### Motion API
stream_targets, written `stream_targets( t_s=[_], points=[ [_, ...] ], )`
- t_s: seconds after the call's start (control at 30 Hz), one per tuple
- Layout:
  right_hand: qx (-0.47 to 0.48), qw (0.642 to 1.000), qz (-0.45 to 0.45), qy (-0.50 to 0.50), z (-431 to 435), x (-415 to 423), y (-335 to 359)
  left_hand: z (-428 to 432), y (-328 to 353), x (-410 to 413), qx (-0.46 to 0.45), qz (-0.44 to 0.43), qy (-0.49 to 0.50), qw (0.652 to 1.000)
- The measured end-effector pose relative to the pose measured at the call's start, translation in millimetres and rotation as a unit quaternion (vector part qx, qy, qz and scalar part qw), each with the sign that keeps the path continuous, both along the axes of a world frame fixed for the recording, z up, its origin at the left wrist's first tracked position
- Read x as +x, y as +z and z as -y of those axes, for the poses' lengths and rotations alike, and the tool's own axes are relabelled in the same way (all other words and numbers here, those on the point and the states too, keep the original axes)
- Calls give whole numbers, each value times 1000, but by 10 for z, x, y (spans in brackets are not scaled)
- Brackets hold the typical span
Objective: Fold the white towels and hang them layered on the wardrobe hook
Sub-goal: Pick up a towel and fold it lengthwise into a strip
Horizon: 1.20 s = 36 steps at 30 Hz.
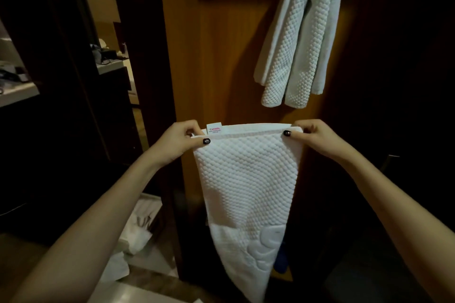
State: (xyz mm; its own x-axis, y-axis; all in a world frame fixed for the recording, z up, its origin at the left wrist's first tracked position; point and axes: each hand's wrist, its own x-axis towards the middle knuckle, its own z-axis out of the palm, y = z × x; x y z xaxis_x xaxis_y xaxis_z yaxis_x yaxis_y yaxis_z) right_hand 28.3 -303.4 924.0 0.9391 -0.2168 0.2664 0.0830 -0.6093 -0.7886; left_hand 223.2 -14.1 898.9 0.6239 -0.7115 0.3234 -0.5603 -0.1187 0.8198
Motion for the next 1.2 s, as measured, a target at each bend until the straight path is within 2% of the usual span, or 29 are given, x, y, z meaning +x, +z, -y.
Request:
stream_targets(
  t_s=[0.1,0.3,0.43,0.5,0.57,0.67,0.77,0.87,0.93,1.0,1.1,1.2],
  points=[
    [-6,1000,-22,19,60,-101,77,107,-93,-33,-31,2,27,999],
    [26,998,-59,20,51,-356,350,335,9,-40,-63,130,-12,989],
    [57,998,-31,-16,137,-457,476,527,155,-80,-71,186,-35,979],
    [35,998,-6,-50,182,-482,489,616,234,-74,-70,188,-36,979],
    [-33,995,17,-92,234,-498,479,689,303,-51,-67,164,-47,983],
    [-151,977,26,-151,263,-513,420,751,354,-44,-56,69,-81,993],
    [-209,958,27,-195,282,-530,307,744,301,-57,-10,-16,-110,994],
    [-238,955,1,-179,278,-591,261,740,188,-78,-6,-92,-112,989],
    [-265,953,-18,-144,256,-629,245,830,91,-159,-1,-59,-42,997],
    [-296,946,-45,-124,205,-652,187,966,-31,-298,-2,25,53,998],
    [-308,941,-63,-125,115,-728,19,1090,-199,-517,38,165,141,975],
    [-292,944,-33,-152,-36,-828,-177,1169,-284,-639,34,194,181,964]
  ],
)
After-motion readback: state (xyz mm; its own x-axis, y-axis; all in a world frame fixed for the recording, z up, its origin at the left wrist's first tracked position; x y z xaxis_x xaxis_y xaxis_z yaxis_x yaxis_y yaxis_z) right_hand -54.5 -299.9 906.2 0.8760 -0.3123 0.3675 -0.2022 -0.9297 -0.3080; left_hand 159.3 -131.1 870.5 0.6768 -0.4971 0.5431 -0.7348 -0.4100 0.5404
